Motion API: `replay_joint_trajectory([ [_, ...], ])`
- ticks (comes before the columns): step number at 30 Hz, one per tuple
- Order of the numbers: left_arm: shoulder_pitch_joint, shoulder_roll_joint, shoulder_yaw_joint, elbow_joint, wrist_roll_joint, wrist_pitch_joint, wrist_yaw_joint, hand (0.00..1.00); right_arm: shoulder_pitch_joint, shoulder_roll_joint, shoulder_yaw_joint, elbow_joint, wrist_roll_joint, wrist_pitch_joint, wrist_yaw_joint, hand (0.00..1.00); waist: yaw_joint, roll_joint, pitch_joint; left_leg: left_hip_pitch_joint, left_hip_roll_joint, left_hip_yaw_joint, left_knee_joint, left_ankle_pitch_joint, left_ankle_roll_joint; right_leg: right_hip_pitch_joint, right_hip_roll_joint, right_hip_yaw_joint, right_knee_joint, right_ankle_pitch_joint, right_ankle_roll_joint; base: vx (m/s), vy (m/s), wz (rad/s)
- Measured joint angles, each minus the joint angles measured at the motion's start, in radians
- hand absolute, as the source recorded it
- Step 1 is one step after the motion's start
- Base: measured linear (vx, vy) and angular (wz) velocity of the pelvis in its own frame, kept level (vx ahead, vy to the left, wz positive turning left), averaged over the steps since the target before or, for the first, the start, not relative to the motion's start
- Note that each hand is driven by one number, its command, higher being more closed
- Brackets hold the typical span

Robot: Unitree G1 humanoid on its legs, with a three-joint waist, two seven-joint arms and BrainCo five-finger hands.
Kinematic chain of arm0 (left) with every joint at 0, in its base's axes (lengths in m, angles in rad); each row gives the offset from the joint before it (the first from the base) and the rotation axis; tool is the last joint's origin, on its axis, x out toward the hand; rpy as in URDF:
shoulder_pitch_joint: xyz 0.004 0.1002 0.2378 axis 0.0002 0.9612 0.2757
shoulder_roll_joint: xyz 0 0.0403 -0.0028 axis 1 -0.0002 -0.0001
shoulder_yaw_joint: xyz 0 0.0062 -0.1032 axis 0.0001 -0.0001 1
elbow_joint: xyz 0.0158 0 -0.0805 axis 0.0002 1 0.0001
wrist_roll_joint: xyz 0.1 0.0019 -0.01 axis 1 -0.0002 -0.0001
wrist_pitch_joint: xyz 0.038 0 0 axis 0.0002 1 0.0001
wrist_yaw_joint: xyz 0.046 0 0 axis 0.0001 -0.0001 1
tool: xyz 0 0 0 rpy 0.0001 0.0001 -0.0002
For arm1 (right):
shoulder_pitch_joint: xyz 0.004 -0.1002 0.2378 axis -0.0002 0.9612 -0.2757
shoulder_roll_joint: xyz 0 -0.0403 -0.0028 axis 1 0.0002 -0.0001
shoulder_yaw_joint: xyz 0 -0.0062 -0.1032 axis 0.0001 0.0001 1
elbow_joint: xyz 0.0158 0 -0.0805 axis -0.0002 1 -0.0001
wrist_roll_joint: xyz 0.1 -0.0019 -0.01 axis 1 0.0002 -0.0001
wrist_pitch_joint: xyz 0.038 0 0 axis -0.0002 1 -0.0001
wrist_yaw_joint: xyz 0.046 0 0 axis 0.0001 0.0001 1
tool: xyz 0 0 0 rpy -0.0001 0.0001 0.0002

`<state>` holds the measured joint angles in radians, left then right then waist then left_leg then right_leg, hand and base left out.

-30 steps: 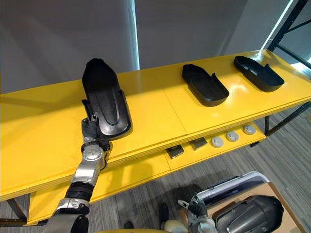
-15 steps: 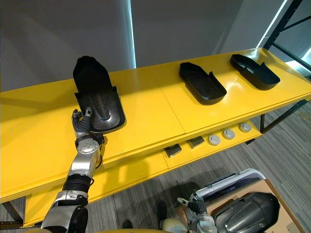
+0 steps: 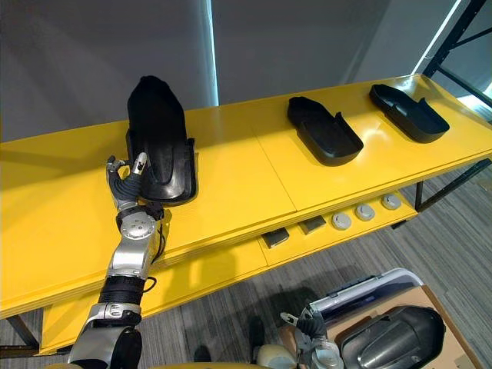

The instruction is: Walk over and take plastic housings, then place them on the shelf

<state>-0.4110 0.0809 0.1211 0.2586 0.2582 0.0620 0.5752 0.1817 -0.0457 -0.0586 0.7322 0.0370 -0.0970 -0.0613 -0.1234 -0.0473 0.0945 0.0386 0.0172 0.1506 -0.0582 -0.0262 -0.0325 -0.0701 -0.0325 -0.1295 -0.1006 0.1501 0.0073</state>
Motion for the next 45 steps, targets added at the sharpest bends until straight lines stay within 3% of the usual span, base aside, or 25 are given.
replay_joint_trajectory([
  [15, 0.106, -0.041, -0.042, -0.118, 0.0, -0.005, 0.037, 0.0, 0.0, 0.001, 0.009, 0.001, 0.0, -0.007, -0.002, 0.0, 0.003, 0.001, 0.001, 0.008, -0.001, -0.003, -0.01, 0.003, 0.003, 0.006, -0.001, -0.005, 0.0, -0.001, 0.001, 0.0, 0.002, 0.0],
  [18, 0.166, -0.041, -0.091, -0.189, 0.056, -0.009, 0.035, 0.0, -0.001, 0.001, 0.01, 0.011, 0.0, -0.011, -0.003, 0.0, 0.004, 0.001, 0.001, 0.011, -0.001, -0.007, -0.009, 0.003, 0.003, 0.01, -0.002, -0.008, 0.0, -0.001, 0.001, -0.02, 0.021, 0.03],
  [19, 0.184, -0.041, -0.105, -0.208, 0.073, -0.012, 0.033, 1.0, -0.001, 0.001, 0.011, 0.019, 0.001, -0.012, -0.003, 0.0, 0.005, 0.001, 0.001, 0.011, -0.001, -0.007, -0.009, 0.003, 0.003, 0.01, -0.002, -0.008, -0.001, -0.001, 0.001, 0.0, 0.0, 0.0],
  [23, 0.32, -0.041, -0.212, -0.303, 0.145, -0.059, -0.008, 1.0, 0.003, 0.003, 0.025, 0.054, 0.004, -0.013, -0.005, 0.0, 0.027, 0.003, 0.001, 0.01, -0.001, -0.008, -0.008, 0.003, 0.004, 0.011, -0.002, -0.008, -0.003, -0.002, 0.002, 0.0, 0.002, 0.01],
  [28, 0.475, -0.039, -0.305, -0.319, 0.147, -0.117, -0.1, 1.0, -0.002, 0.008, 0.029, 0.067, 0.005, -0.014, -0.004, 0.0, 0.034, 0.006, 0.001, 0.002, 0.0, -0.012, -0.009, 0.001, 0.002, 0.011, -0.003, -0.011, -0.003, -0.016, 0.019, -0.01, 0.004, 0.03],
  [34, 0.495, -0.036, -0.347, -0.31, 0.157, -0.156, -0.163, 1.0, -0.001, 0.007, 0.029, 0.074, 0.01, -0.014, -0.006, 0.0, 0.054, 0.008, -0.001, -0.011, 0.0, -0.011, -0.011, 0.001, 0.001, -0.002, -0.003, -0.011, -0.003, -0.02, 0.018, 0.0, 0.0, 0.0],
  [45, 0.417, -0.016, -0.364, -0.19, 0.195, -0.151, -0.183, 1.0, -0.01, 0.007, 0.03, 0.076, 0.009, -0.014, -0.024, 0.0, 0.052, 0.018, -0.008, -0.009, -0.001, -0.013, -0.009, 0.003, 0.007, -0.005, -0.004, -0.015, 0.0, -0.017, 0.015, 0.01, 0.003, 0.0],
])
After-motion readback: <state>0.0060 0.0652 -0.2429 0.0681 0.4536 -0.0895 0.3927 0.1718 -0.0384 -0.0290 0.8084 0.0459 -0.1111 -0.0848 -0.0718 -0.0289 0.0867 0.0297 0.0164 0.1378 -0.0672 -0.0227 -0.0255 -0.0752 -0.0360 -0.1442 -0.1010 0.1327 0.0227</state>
